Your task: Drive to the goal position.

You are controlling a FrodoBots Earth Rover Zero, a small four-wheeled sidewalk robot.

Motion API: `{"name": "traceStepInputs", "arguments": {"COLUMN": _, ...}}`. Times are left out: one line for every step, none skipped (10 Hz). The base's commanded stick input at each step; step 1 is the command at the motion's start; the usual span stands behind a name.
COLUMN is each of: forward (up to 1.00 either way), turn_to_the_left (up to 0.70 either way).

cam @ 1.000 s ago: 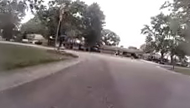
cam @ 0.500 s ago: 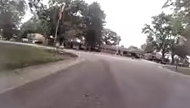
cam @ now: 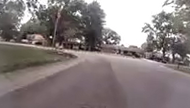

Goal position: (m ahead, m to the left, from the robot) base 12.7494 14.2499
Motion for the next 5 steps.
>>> {"name": "traceStepInputs", "arguments": {"forward": 0.7, "turn_to_the_left": 0.0}}
{"name": "traceStepInputs", "arguments": {"forward": 0.7, "turn_to_the_left": 0.0}}
{"name": "traceStepInputs", "arguments": {"forward": 0.7, "turn_to_the_left": 0.0}}
{"name": "traceStepInputs", "arguments": {"forward": 0.7, "turn_to_the_left": 0.0}}
{"name": "traceStepInputs", "arguments": {"forward": 0.7, "turn_to_the_left": 0.0}}
